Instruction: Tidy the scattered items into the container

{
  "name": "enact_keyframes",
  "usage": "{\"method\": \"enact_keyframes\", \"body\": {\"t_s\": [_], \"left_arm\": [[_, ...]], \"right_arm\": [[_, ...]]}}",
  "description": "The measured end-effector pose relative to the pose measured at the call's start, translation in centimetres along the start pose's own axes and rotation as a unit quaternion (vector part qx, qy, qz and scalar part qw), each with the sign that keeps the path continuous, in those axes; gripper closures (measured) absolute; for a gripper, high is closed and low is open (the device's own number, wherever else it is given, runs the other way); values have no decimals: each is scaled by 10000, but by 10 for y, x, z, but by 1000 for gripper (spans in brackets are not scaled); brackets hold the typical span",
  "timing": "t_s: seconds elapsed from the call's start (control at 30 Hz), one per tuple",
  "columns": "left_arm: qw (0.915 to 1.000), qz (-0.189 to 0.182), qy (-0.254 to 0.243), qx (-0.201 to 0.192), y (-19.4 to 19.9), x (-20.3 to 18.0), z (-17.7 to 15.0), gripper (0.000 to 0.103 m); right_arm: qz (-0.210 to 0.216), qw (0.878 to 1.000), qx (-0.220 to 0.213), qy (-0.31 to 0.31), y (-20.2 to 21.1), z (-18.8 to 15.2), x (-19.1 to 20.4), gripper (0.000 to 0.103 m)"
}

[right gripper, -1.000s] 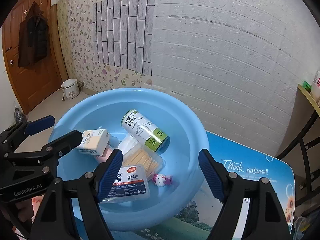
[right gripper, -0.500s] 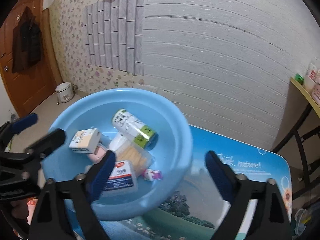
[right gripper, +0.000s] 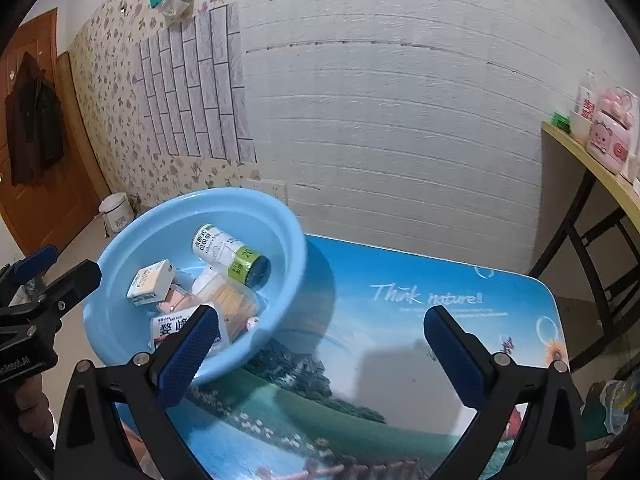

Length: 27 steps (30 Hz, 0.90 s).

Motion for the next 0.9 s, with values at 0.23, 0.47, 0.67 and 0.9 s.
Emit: {"method": "enact_keyframes", "body": {"t_s": [0.23, 0.47, 0.67, 0.9], "left_arm": [[10000, 6, 38, -32, 16, -20, -5, 0], [9998, -130, -119, -23, 24, -51, -11, 0], [9989, -344, -307, 115, 23, -83, -22, 0], [9964, -571, -596, 187, 21, -116, -29, 0]], "right_arm": [[10, 9998, 15, -184, 20, -19, -22, 0], [-118, 9996, 26, -254, 37, -33, -45, 0], [-280, 9988, 51, -406, 48, -50, -70, 0], [-459, 9965, 88, -699, 53, -65, -102, 0]]}}
Point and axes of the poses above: each gripper's, at about its wrist camera, not at the fingertips, and y roughly against the way its jaws point, x to its left, z to its top, the point moved 6 cm from there along -y, roughly the way its jaws point, and after that the axes turned 7 degrees about x, right-handed, at the moved point
